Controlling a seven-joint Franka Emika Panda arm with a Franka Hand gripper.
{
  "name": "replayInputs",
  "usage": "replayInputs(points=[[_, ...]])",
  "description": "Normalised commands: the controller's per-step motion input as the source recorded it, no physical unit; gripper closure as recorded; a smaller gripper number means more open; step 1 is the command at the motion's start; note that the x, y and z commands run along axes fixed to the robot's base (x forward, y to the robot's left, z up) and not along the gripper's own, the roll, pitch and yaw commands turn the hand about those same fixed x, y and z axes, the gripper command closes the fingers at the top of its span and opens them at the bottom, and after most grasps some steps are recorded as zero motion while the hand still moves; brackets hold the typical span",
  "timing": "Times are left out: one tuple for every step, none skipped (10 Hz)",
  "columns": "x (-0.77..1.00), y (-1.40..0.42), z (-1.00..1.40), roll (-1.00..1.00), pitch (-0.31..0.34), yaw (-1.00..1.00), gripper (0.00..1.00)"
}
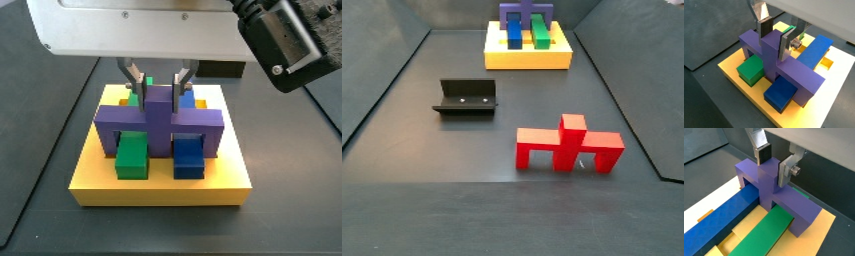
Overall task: Pick up the purple object. Move up. Move to above the board. Insert the purple object.
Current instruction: Insert the purple object.
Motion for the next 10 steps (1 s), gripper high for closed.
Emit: replayInputs(points=[[0.0,0.0,-0.05,0.27,0.0,0.11,1.0],[-0.02,-0.02,0.0,0.28,0.0,0.04,1.0],[0.0,-0.04,-0.01,0.24,0.0,0.0,1.0],[0.0,-0.01,-0.06,0.22,0.0,0.0,1.0],[0.0,-0.01,-0.13,0.18,0.0,0.0,1.0],[0.14,-0.24,-0.23,0.1,0.0,0.05,1.0],[0.23,-0.31,-0.27,0.07,0.0,0.03,1.0],[0.14,-0.32,-0.27,0.09,0.0,0.03,1.0],[0.1,-0.23,-0.31,0.14,0.0,0.03,1.0],[0.13,-0.04,-0.39,0.14,-0.007,0.04,1.0]])
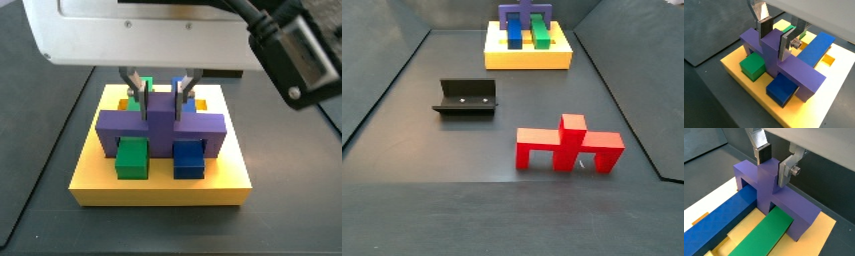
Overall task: Pick up the purple object. Move up. Move to above the board. Insert the purple object.
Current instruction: Insert the purple object.
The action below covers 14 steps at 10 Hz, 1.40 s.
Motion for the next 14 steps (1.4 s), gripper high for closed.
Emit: replayInputs(points=[[0.15,0.0,-0.5,0.06,-0.017,0.0,1.0],[0.08,0.17,-0.58,-0.02,-0.047,0.0,1.0],[0.06,0.13,-0.37,-0.09,-0.003,0.0,1.0],[0.0,0.15,-0.18,-0.21,-0.006,0.0,1.0],[0.06,0.1,-0.14,-0.27,-0.011,0.0,1.0],[0.24,0.0,-0.08,-0.23,0.0,0.0,1.0],[0.32,0.0,0.0,-0.23,0.01,0.04,1.0],[0.23,0.07,0.03,-0.34,0.013,0.05,1.0],[0.05,0.07,0.01,-0.32,0.0,0.0,1.0],[0.01,0.0,0.0,-0.21,-0.039,0.0,1.0],[0.0,0.0,0.0,-0.24,-0.119,0.0,1.0],[-0.04,0.2,-0.11,-0.35,-0.189,0.0,1.0],[-0.15,0.2,-0.25,-0.31,-0.276,0.0,1.0],[-0.27,0.02,-0.34,-0.21,-0.323,0.07,1.0]])
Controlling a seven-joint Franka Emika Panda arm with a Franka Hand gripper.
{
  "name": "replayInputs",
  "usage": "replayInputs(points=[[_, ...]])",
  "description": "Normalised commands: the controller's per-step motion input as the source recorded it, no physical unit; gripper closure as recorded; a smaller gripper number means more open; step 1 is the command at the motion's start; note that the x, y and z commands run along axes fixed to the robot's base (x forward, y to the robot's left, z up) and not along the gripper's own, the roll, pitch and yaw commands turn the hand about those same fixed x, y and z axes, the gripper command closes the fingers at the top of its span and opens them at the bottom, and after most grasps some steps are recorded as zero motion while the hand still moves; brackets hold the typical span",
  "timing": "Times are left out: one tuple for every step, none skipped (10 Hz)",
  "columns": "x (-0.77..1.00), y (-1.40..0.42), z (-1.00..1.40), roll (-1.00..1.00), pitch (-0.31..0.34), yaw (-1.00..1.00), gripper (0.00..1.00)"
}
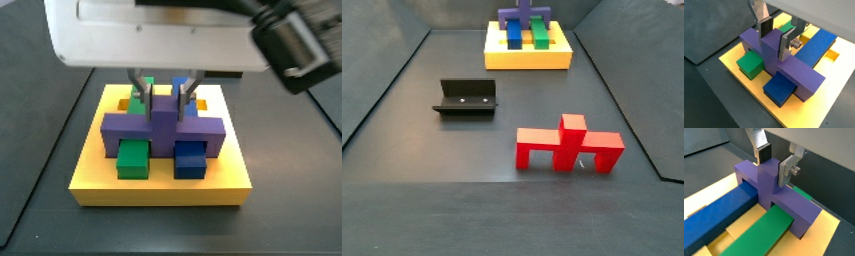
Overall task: Pick up the purple object. Move up. Move to above the board. Insert the purple object.
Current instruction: Insert the purple object.
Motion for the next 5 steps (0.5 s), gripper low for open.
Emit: replayInputs(points=[[-0.38,0.08,-0.34,-0.21,-0.347,0.07,1.0],[-0.42,0.09,-0.34,-0.2,-0.367,0.07,1.0],[-0.41,0.04,-0.34,-0.16,-0.369,0.11,1.0],[-0.05,0.0,0.0,-0.01,-0.037,0.0,1.0],[0.0,0.0,0.0,0.0,0.0,0.0,1.0]])
